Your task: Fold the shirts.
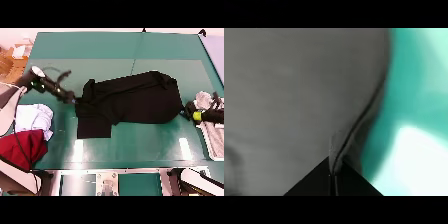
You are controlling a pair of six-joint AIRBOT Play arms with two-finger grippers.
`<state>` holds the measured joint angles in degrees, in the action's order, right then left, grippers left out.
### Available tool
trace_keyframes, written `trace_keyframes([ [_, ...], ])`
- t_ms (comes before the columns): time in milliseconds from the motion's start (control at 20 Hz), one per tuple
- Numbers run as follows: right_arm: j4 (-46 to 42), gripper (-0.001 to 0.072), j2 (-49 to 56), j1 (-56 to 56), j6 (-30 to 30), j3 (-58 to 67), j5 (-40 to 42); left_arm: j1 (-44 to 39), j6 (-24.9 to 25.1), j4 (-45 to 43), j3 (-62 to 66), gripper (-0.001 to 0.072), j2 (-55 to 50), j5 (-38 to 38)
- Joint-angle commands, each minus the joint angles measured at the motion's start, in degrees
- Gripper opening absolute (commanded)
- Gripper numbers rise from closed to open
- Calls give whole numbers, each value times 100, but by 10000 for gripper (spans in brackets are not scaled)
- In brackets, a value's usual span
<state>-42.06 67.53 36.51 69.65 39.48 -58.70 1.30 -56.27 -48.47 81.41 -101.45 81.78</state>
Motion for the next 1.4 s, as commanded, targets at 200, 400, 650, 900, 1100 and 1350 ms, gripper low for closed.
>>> trace_keyframes([
  [200,3226,17,-938,162,-199,3554,-1467,0,-2,3912,2741,24,1615,48],
  [400,3550,17,-1056,717,507,6085,-1158,0,-170,4415,3735,24,2828,-1620],
  [650,3547,17,-1110,1792,1419,7545,-1126,0,-2568,1384,3720,24,4135,-2979],
  [900,3543,16,-1152,1834,1547,7528,-1305,0,-4022,-1165,3698,24,4415,-1921],
  [1100,3307,16,-1338,1834,1543,7528,-1532,0,-3650,-474,3705,24,4492,-1786],
  [1350,2983,16,-1506,1834,1545,7528,-1600,0,-3569,-708,3644,25,4577,-1714],
])
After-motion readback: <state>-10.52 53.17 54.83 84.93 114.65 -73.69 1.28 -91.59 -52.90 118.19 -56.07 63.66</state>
